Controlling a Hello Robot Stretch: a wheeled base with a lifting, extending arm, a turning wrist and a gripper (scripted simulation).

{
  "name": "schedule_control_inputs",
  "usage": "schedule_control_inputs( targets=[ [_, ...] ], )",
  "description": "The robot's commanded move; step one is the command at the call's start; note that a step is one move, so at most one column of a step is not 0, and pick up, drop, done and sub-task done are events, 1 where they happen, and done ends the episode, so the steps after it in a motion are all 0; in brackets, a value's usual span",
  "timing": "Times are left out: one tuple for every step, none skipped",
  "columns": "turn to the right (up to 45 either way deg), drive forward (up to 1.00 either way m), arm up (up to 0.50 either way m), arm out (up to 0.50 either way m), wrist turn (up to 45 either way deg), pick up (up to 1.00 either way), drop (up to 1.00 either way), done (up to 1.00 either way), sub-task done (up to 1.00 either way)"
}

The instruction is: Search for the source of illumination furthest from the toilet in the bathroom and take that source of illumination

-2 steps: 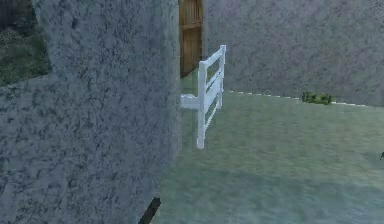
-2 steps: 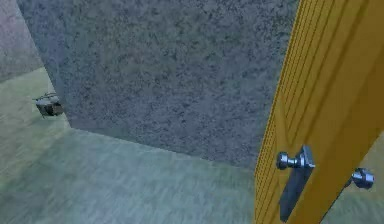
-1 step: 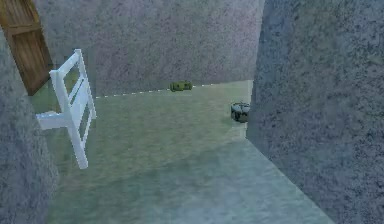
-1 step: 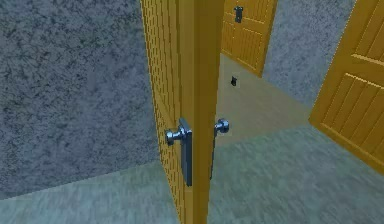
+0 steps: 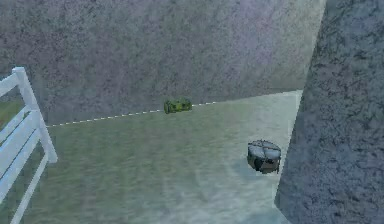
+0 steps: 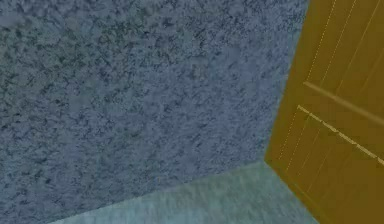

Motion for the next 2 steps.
schedule_control_inputs(
  targets=[
    [0.0, 1.0, 0.0, 0.0, 0.0, 0.0, 0.0, 0.0, 0.0],
    [0.0, 0.75, 0.0, 0.0, 0.0, 0.0, 0.0, 0.0, 0.0]
  ],
)
